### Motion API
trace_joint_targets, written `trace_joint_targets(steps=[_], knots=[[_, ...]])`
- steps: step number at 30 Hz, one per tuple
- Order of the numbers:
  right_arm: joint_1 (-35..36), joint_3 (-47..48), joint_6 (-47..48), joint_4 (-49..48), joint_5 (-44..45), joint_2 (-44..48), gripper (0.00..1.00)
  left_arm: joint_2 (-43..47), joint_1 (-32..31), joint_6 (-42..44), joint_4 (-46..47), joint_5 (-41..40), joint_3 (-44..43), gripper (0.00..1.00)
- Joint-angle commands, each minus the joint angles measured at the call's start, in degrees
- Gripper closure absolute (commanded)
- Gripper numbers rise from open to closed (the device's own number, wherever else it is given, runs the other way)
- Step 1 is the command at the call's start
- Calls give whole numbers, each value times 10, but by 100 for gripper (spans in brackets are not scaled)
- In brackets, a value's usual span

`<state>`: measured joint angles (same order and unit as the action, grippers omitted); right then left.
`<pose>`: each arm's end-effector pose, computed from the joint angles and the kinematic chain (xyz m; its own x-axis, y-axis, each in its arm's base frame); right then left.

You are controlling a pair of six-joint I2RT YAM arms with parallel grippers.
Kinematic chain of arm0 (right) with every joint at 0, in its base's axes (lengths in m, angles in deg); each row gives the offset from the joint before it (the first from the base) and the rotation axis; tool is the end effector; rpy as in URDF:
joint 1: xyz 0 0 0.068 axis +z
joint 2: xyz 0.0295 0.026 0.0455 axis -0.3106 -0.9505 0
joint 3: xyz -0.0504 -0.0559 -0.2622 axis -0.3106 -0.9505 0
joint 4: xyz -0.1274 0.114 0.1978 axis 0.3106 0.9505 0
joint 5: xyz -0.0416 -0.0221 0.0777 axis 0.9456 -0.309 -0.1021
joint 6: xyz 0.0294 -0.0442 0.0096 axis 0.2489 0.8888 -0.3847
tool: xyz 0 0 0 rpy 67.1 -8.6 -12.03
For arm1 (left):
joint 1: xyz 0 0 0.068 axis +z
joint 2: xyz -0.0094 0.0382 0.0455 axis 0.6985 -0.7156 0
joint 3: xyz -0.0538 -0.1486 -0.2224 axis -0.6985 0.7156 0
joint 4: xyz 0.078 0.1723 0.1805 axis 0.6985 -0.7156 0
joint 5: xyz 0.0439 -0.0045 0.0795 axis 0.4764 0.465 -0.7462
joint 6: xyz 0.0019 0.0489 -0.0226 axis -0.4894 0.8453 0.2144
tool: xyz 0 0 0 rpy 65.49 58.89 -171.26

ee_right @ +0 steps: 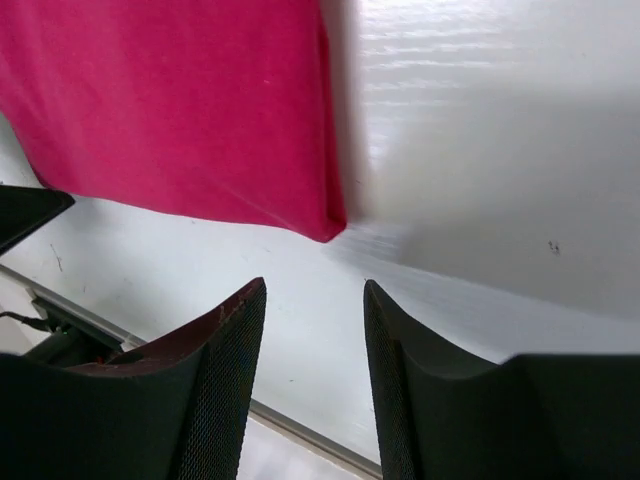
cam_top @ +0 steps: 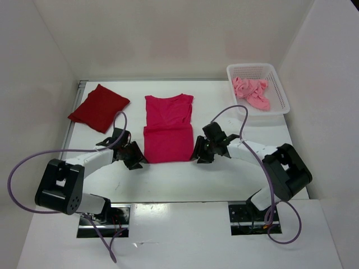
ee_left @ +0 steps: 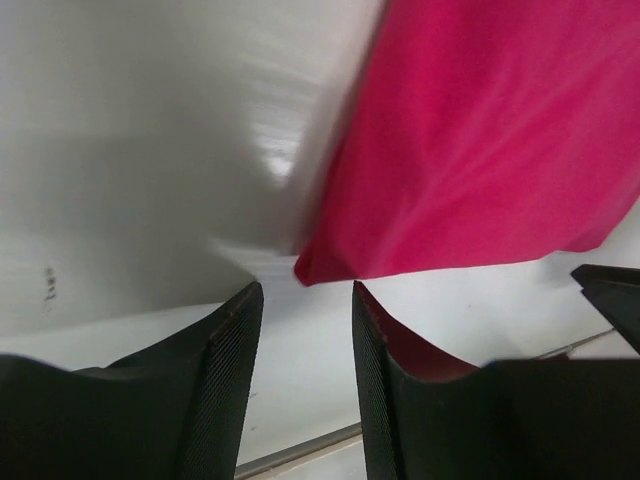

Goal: Fold and stack the t-shirts
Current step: Grab one side of the 2/3 rectangular tshirt with both arms

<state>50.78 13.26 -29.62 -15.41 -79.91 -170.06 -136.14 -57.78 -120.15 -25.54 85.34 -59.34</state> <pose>0.2360 0.1606 0.1654 -0.9434 0.2186 -0.2495 0.0622 0.8554 0.5142 0.2291 -0.0637 0.1476 -0.7978 -0.5860 -0.1420 -0.4456 0.7316 -0.5159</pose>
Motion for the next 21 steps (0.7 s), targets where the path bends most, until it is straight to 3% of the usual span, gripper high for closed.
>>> trace_joint_targets(steps=[1, 6, 11, 12, 14, 15, 17, 21], knots=[[-10, -17, -11, -61, -18, 7, 50, -25, 1, 17, 20, 10, -4, 51], [-10, -17, -11, -90, -25, -44, 50, -31, 1, 17, 33, -1, -4, 60], [-10, 4, -11, -106, -11, -76, 67, -52, 1, 12, 45, -11, -9, 71], [-10, 4, -11, -106, -3, -76, 77, -52, 1, 12, 45, -11, -9, 79], [-10, 4, -11, -112, 4, -81, 84, -52, 1, 7, 50, -25, -9, 86], [-10, 4, -11, -112, 4, -81, 92, -47, 1, 7, 50, -25, -14, 88], [-10, 4, -6, -112, 4, -81, 97, -46, 1, 7, 50, -38, -22, 96], [-10, -10, -6, -105, 4, -60, 100, -35, 1, 7, 36, -38, -34, 100]])
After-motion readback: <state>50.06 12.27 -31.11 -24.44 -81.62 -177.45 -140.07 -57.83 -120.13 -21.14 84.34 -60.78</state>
